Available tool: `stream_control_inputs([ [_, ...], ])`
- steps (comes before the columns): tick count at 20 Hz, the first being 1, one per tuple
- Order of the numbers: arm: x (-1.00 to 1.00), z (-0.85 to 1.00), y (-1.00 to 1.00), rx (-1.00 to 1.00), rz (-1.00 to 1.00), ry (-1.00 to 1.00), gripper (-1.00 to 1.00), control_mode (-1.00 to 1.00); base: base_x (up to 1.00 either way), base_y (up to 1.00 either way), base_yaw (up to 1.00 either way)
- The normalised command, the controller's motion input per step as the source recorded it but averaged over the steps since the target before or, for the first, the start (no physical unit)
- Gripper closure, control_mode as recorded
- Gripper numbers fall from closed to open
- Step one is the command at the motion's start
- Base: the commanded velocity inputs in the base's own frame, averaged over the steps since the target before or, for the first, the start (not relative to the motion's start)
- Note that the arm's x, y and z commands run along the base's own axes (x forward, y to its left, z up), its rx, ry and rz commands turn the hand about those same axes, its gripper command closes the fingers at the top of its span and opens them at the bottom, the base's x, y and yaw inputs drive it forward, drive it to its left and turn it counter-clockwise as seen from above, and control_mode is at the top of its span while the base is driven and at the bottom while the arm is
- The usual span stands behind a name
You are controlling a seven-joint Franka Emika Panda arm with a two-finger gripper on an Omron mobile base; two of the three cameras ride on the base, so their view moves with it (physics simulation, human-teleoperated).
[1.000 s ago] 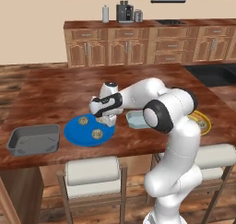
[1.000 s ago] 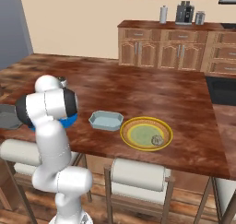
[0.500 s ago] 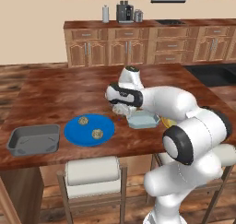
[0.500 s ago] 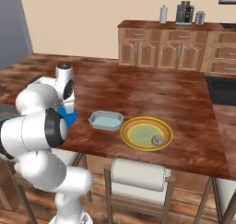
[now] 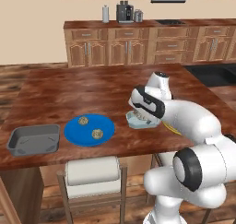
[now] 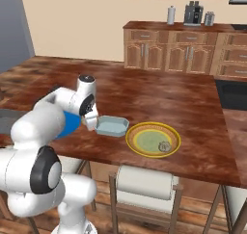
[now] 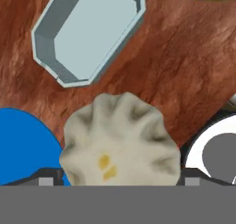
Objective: Place two dumplings into each of the tupperware containers and then place the containers in the fridge.
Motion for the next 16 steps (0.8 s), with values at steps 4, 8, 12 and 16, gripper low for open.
stream_control_inputs([
  [4,0.62,-0.03,-0.78,-0.04,0.18,0.20,1.00,-1.00,0.00,0.00,0.00],
  [8,0.81,-0.34,-0.26,-0.04,0.24,0.04,1.00,-1.00,0.00,0.00,0.00],
  [12,0.61,-0.63,0.00,-0.06,0.22,0.00,1.00,-1.00,0.00,0.00,0.00],
  [16,0.59,-0.51,-0.08,-0.02,0.17,0.00,1.00,-1.00,0.00,0.00,0.00],
])
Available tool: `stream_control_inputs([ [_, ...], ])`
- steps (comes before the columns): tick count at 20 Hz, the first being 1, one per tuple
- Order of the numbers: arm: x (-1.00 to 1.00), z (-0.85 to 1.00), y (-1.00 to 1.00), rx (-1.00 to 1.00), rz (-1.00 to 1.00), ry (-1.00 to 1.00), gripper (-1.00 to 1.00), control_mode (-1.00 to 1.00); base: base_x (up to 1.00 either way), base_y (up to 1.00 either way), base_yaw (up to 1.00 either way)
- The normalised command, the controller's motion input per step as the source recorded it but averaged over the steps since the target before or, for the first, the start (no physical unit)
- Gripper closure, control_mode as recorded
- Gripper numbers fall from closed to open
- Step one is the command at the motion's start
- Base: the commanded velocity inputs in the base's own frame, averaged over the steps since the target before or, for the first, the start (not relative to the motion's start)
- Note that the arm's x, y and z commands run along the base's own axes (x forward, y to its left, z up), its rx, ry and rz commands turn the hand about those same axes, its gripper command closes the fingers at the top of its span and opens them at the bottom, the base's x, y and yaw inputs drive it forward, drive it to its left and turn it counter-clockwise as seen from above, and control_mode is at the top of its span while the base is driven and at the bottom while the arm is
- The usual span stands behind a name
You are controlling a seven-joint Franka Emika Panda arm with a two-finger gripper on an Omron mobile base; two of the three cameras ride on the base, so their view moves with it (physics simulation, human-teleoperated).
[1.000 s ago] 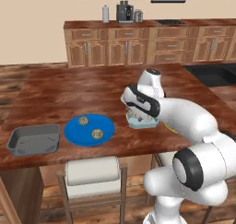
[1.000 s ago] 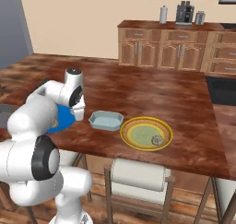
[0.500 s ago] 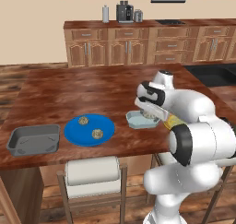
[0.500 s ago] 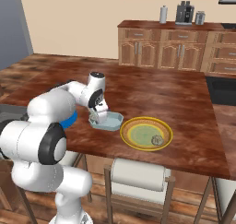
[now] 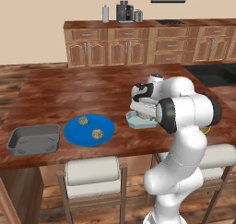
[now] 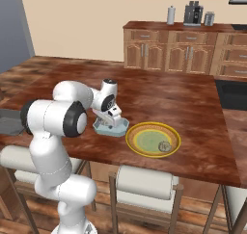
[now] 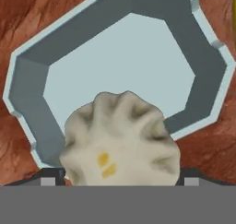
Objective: Place two dumplings into each of the tupperware containers and then place the containers in the fridge.
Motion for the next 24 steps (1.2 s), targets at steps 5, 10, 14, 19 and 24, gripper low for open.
stream_control_inputs([
  [5,0.64,-0.23,-0.23,0.00,0.17,0.00,1.00,-1.00,0.00,0.00,0.00],
  [10,0.15,-0.46,-0.04,0.00,0.07,-0.01,1.00,-1.00,0.00,0.00,0.00],
  [14,0.23,-0.32,0.00,0.00,0.01,0.00,1.00,-1.00,0.00,0.00,0.00],
  [19,0.38,-0.06,0.00,0.00,0.04,0.00,-1.00,-1.00,0.00,0.00,0.00],
  [24,-0.14,0.00,-0.07,0.00,0.01,0.00,-1.00,-1.00,0.00,0.00,0.00],
])
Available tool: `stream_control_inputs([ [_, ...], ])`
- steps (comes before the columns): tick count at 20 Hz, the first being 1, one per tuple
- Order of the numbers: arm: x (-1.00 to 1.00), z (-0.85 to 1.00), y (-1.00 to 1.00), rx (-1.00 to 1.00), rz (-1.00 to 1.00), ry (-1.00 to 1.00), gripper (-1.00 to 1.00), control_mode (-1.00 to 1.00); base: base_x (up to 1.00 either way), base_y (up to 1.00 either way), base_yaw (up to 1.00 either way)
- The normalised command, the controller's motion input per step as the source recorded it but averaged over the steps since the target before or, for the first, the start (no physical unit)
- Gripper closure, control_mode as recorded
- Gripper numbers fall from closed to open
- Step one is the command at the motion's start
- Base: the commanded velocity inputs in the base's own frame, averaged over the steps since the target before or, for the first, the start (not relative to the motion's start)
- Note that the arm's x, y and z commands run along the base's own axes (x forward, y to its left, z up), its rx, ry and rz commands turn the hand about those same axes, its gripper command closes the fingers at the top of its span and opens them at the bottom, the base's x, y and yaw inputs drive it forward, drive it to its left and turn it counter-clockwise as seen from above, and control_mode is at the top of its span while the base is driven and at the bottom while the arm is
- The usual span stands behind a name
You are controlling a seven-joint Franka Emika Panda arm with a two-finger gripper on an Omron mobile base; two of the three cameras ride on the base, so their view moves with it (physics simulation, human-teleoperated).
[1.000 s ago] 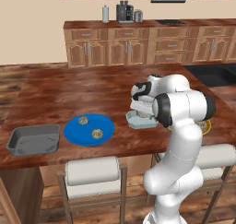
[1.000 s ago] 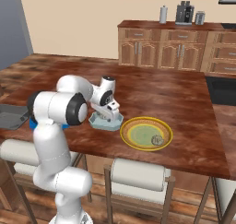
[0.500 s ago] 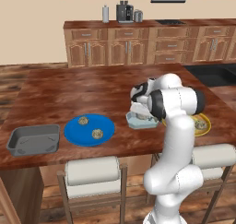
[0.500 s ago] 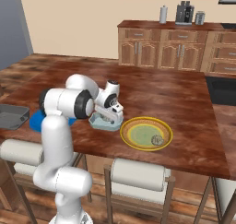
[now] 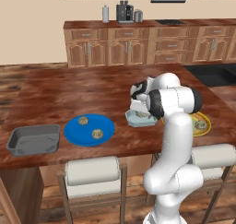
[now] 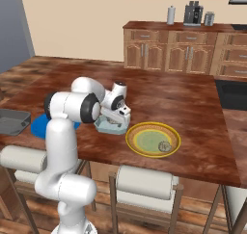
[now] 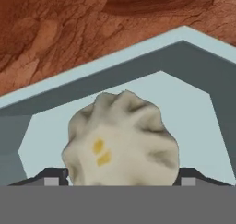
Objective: Place two dumplings into each of the tupperware containers and then place the containers in the fridge.
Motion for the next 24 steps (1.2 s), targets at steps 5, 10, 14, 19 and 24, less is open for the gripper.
stream_control_inputs([
  [5,-0.08,0.02,-0.02,-0.04,0.05,0.00,-1.00,-1.00,0.00,0.00,0.00],
  [10,0.16,0.11,-0.05,-0.03,0.17,-0.01,-1.00,-1.00,0.00,0.00,0.00],
  [14,-0.14,0.61,-0.40,0.01,0.11,-0.10,-1.00,-1.00,0.00,0.00,0.00],
  [19,-0.51,0.76,-0.72,0.05,0.08,-0.12,-1.00,-1.00,0.00,0.00,0.00],
  [24,-1.00,0.50,-0.88,0.00,0.00,-0.10,-1.00,-1.00,0.00,0.00,0.00],
])
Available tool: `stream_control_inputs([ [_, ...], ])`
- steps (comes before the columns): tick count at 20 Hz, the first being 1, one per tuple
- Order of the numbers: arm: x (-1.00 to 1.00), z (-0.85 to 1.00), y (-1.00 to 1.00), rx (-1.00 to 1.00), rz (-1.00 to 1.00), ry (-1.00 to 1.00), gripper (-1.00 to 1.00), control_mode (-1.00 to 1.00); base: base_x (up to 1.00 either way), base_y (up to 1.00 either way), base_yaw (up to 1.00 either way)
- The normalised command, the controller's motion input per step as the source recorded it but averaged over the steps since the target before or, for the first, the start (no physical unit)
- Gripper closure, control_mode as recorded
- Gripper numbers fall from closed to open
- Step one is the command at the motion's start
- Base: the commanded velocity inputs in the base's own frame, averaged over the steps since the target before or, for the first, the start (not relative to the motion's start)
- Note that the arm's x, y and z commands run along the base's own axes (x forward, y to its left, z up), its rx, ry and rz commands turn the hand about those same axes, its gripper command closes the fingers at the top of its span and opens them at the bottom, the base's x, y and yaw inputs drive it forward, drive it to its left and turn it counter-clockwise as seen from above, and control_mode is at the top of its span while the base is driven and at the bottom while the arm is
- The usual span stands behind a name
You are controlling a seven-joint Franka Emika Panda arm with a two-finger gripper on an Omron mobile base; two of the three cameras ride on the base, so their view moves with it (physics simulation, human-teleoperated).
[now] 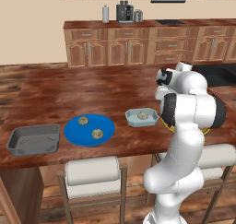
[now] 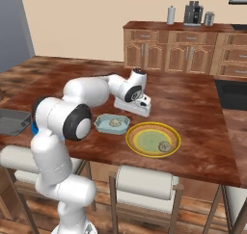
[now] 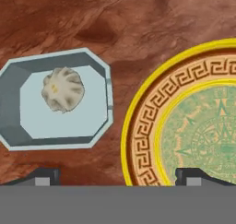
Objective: Place two dumplings into each of the tupperware containers and then place the containers in the fridge.
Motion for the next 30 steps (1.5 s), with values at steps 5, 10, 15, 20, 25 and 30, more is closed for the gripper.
stream_control_inputs([
  [5,-1.00,0.42,-0.58,-0.11,0.00,0.00,-1.00,-1.00,0.00,0.00,0.00],
  [10,-1.00,0.22,-0.35,-0.24,0.08,0.02,-1.00,-1.00,0.00,0.00,0.00],
  [15,-0.76,0.01,-0.45,-0.15,0.16,0.00,-1.00,-1.00,0.00,0.00,0.00],
  [20,-0.06,0.00,-0.30,-0.06,0.11,0.02,-1.00,-1.00,0.00,0.00,0.00],
  [25,0.10,-0.08,-0.35,-0.01,0.09,0.07,-1.00,-1.00,0.00,0.00,0.00],
  [30,0.21,-0.23,-0.36,0.00,0.10,0.00,-1.00,-1.00,0.00,0.00,0.00],
])
